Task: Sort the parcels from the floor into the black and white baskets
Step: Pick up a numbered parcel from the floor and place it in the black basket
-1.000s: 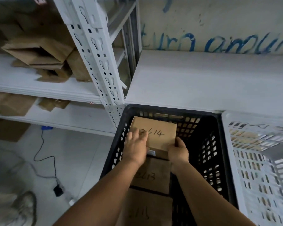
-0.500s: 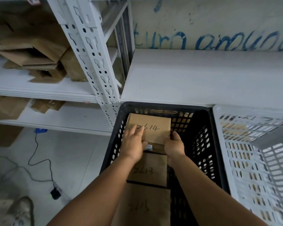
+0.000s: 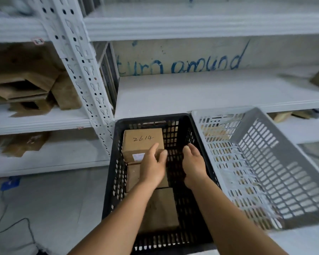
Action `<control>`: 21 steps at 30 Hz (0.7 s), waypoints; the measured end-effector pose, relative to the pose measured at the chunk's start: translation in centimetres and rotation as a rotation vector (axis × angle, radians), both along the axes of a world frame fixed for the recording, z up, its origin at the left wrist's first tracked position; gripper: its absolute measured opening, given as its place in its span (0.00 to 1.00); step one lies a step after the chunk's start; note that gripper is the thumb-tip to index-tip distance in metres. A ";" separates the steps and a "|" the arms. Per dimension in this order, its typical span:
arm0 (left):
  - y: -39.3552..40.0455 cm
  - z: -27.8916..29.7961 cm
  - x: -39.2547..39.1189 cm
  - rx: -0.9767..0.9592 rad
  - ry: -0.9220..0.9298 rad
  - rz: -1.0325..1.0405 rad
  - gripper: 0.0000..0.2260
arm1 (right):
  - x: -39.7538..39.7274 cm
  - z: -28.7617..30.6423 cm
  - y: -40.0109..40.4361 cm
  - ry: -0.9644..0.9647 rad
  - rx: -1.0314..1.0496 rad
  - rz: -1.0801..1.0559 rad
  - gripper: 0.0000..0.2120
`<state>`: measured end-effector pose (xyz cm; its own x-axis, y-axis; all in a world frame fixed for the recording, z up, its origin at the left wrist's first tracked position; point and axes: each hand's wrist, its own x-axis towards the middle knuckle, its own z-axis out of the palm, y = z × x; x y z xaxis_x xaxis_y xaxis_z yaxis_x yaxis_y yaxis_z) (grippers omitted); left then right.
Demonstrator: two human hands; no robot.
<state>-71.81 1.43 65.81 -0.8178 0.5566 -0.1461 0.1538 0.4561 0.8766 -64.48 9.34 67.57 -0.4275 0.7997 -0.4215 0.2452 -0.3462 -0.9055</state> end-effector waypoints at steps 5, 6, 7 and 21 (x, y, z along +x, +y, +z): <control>-0.4 1.9 6.1 0.096 -0.030 -0.085 0.20 | 7.1 2.3 -2.0 -0.021 0.056 -0.089 0.19; -0.4 2.0 7.3 0.109 -0.030 -0.113 0.19 | 8.5 2.6 -2.4 -0.035 0.054 -0.117 0.21; -0.3 2.1 8.6 0.119 -0.036 -0.141 0.19 | 9.9 3.0 -2.7 -0.050 0.039 -0.144 0.22; 2.1 2.2 27.6 0.090 -0.104 -0.625 0.19 | 29.6 1.8 -4.0 -0.021 -0.035 -0.649 0.12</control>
<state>-44.17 3.57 68.03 -0.3192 0.9377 -0.1376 0.2787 0.2316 0.9320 -34.89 5.36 69.38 0.1464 0.8785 -0.4547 -0.0058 -0.4589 -0.8885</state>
